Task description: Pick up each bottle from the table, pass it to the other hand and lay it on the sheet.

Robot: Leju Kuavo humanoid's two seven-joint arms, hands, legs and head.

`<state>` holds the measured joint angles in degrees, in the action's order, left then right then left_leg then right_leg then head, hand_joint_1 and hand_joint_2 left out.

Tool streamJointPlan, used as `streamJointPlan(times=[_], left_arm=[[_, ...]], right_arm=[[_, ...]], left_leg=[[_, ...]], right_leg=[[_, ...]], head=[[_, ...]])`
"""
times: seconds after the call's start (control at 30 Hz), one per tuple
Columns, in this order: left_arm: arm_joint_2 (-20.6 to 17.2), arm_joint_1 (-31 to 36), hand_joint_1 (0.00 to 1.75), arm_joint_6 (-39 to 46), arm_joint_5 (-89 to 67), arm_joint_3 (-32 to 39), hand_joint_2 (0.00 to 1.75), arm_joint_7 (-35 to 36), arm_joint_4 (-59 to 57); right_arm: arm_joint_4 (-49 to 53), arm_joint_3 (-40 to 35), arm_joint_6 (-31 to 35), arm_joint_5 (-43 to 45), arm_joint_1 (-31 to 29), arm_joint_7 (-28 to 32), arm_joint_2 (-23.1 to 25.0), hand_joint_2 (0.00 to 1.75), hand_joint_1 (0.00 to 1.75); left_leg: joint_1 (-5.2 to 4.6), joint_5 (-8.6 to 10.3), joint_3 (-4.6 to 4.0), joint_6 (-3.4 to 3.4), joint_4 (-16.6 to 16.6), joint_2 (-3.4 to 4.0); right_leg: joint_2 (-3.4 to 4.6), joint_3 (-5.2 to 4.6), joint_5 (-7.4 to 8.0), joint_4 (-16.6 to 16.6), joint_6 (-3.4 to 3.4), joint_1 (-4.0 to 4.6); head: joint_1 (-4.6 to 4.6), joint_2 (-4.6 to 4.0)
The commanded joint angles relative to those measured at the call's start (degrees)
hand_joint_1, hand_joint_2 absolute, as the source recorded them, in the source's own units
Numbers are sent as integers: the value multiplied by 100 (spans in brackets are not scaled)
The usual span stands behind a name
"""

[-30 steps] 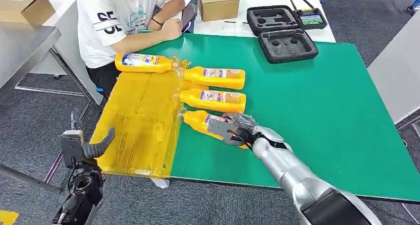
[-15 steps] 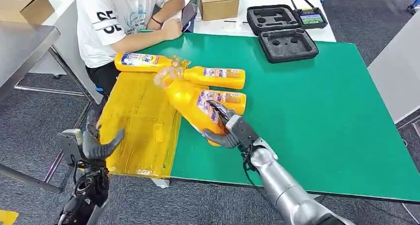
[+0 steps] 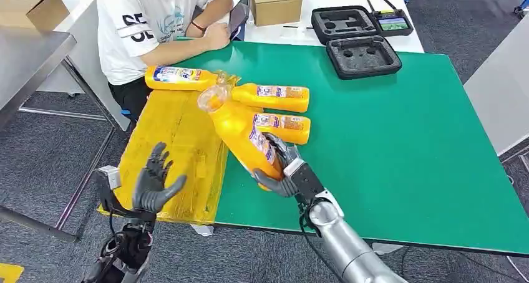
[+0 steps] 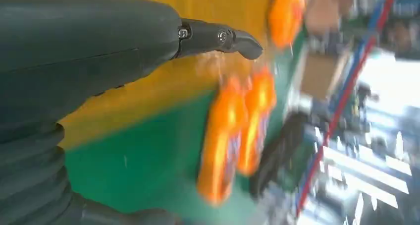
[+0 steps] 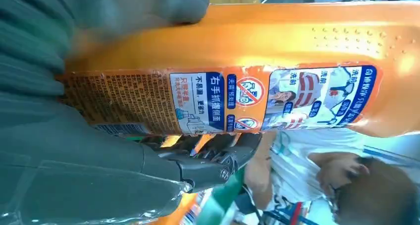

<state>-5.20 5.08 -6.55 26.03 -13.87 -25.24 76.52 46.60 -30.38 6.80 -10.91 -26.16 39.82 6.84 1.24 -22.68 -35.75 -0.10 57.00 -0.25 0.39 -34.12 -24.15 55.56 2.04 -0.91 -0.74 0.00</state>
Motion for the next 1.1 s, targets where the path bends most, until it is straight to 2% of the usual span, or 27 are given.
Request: streamJointPlan(times=[0.03, 0.1, 0.17, 0.23, 0.33, 0.63, 0.8, 1.1], left_arm=[[-143, 352, 0, -395, 186, -860, 175, 161, 224], [-143, 352, 0, -395, 186, -860, 175, 161, 224], [-143, 352, 0, -395, 186, -860, 175, 161, 224], [-143, 352, 0, -395, 186, -860, 175, 161, 224], [-170, 400, 0, -428, 189, -907, 175, 171, 168], [108, 1581, 0, -475, 327, -1539, 175, 475, -884], [90, 1566, 0, -473, 318, -1538, 175, 461, -898], [160, 1680, 0, -510, 549, -1801, 175, 542, -1339]], right_arm=[[-424, -124, 113, -51, 170, 18, 153, 175, 175], [-424, -124, 113, -51, 170, 18, 153, 175, 175], [-424, -124, 113, -51, 170, 18, 153, 175, 175], [-424, -124, 113, -51, 170, 18, 153, 175, 175], [-466, -111, 66, -38, 162, 18, 152, 175, 175], [-697, -57, 48, -449, 249, 18, 373, 175, 175], [-692, -55, 46, -449, 247, 18, 371, 175, 175], [-542, -42, -91, -760, 435, -59, 355, 175, 175]], left_leg=[[2, -11, 25, 5, 0, -13], [-1, -3, 10, 4, -3, -8], [1, -18, 38, 8, 2, -7], [-1, -4, 8, 4, -3, -1], [0, -13, 26, 8, 0, -3], [-1, -5, 22, 7, -2, -25], [-2, -5, 17, 6, -3, -4], [-2, -2, 14, 5, -5, -10]], right_leg=[[-17, 29, -15, -2, -9, 5], [-11, 8, -6, -3, -6, 1], [-14, 38, -20, 1, -13, 5], [-5, 5, -4, -3, -4, 1], [-10, 25, -14, -2, -9, 4], [-30, 28, -12, -2, -9, 2], [-8, 16, -6, -4, -5, 1], [-14, 13, -5, -6, -3, 0]], head=[[0, 0], [-2, 0], [0, 0], [-2, 0], [0, 0], [-2, 0], [-2, 0], [0, 0]])
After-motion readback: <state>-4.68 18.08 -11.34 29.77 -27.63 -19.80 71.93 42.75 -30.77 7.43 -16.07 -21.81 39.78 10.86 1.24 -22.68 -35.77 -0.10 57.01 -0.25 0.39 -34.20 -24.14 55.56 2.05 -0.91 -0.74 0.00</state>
